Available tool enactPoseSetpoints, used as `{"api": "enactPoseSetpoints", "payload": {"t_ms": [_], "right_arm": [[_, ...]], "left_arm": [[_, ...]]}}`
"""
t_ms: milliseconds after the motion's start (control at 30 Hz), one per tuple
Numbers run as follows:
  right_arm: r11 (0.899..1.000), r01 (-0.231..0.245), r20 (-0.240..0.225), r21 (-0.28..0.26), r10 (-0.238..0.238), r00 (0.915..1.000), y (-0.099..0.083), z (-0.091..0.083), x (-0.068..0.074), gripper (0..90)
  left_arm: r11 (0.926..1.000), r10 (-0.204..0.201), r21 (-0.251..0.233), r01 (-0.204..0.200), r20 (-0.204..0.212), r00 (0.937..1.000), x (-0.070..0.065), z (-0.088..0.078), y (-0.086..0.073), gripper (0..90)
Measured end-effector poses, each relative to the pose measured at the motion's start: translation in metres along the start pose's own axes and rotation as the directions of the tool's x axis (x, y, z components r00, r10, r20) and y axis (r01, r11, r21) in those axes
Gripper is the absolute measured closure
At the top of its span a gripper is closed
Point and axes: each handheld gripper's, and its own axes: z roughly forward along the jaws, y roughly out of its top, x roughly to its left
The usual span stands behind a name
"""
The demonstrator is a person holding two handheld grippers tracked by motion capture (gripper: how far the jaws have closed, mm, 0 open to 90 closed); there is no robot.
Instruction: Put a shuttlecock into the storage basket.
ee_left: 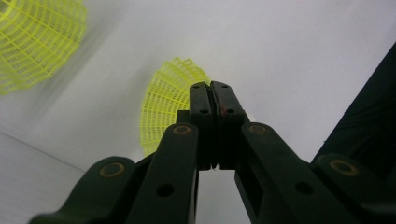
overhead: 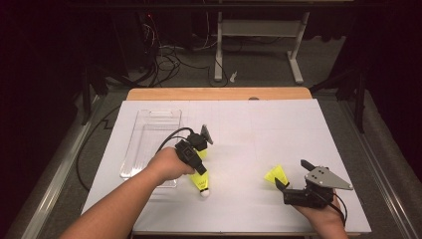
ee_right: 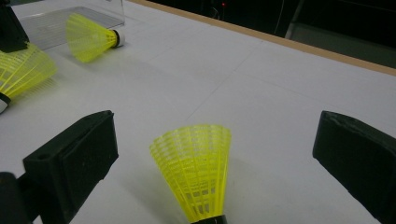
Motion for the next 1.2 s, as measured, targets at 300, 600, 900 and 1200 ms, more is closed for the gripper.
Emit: {"api": "enactPoseSetpoints", "payload": {"t_ms": [300, 600, 900, 1200], "right_arm": [[1.000, -0.001, 0.001, 0.000, 0.001, 1.0000, 0.000, 0.000, 0.000, 0.6], [1.000, 0.002, 0.000, -0.001, -0.002, 1.0000, 0.001, 0.000, 0.001, 0.6], [1.000, 0.004, 0.000, 0.000, -0.004, 1.0000, 0.001, 0.000, 0.002, 0.6], [1.000, 0.000, 0.002, 0.000, 0.000, 1.0000, 0.001, 0.000, 0.002, 0.6]], "left_arm": [[0.9998, 0.018, -0.011, -0.017, 0.038, 0.9991, -0.007, -0.004, -0.002, 89.4], [0.9991, 0.026, -0.035, -0.025, 0.033, 0.9991, -0.013, -0.015, -0.004, 89.6], [0.9969, 0.027, -0.074, -0.025, 0.020, 0.9994, -0.017, -0.042, -0.008, 89.6], [0.9969, 0.003, -0.079, -0.004, -0.009, 1.0000, -0.018, -0.061, -0.015, 89.6]]}}
